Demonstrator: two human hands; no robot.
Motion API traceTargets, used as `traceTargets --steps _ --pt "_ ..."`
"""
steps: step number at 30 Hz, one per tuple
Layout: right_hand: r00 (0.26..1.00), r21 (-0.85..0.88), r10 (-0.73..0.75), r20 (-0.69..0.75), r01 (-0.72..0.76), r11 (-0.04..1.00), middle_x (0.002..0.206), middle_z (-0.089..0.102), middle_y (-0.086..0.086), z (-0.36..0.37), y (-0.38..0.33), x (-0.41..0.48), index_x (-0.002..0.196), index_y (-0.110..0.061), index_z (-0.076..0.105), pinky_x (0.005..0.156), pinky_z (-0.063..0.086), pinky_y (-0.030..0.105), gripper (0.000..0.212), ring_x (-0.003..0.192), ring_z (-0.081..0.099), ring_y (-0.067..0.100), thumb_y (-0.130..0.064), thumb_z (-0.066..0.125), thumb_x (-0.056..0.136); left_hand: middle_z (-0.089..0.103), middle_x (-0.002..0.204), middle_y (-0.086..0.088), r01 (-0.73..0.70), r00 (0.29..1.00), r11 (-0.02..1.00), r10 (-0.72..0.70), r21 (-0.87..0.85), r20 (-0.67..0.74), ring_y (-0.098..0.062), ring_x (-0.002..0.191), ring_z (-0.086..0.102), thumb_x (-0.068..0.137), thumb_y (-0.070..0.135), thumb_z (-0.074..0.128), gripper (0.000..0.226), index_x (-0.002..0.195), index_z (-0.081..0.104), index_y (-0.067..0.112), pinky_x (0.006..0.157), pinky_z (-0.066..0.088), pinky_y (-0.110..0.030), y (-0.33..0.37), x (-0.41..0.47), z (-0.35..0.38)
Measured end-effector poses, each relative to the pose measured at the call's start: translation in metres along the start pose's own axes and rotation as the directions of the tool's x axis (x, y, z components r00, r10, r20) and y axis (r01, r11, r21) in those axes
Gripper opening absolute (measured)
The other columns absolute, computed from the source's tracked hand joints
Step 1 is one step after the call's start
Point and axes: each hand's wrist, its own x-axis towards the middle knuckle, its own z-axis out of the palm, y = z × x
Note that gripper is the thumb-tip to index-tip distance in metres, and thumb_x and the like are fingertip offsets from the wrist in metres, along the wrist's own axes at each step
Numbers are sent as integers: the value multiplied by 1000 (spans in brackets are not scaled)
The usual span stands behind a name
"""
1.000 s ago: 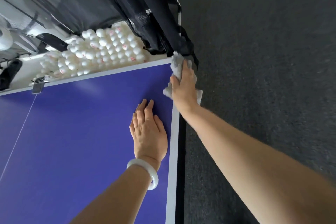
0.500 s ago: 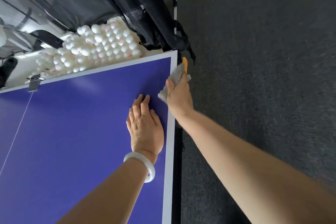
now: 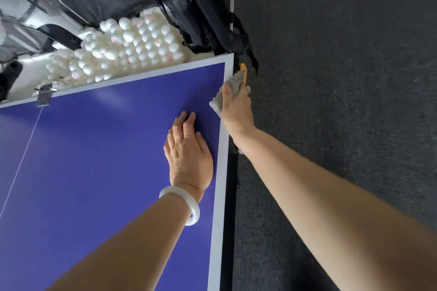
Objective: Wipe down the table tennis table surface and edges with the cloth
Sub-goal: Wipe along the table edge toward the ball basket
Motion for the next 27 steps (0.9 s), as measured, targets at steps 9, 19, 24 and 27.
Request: traceTargets --steps 9,19,24,27 --pt "993 -35 -6 122 10 999 139 40 7 -6 78 -171 157 -20 12 108 37 28 87 129 44 19 -65 21 84 26 159 6 -12 1000 999 13 -49 4 -20 144 22 104 20 32 46 149 36 24 119 17 -42 -2 0 -2" --pt "990 -96 31 138 -18 995 138 36 13 -5 83 -162 158 -22 5 101 45 45 68 121 51 32 -50 30 101 40 154 2 -15 1000 949 13 -315 -7 -16 143 32 98 8 49 44 141 53 19 118 21 -31 -4 0 -8" --pt "990 -106 16 139 -1 994 139 36 18 -7 79 -163 158 -21 5 101 45 46 66 119 52 36 -46 32 103 45 149 7 80 995 847 -37 -525 93 -9 138 39 96 4 52 41 131 60 22 114 31 -27 -15 -34 -27" --pt "988 -123 40 149 -22 992 141 34 20 -9 76 -165 158 -19 5 100 44 48 66 119 52 38 -46 31 104 34 156 7 -161 969 948 205 -273 140 -9 145 27 99 9 51 47 144 47 21 119 21 -28 -39 -100 -35"
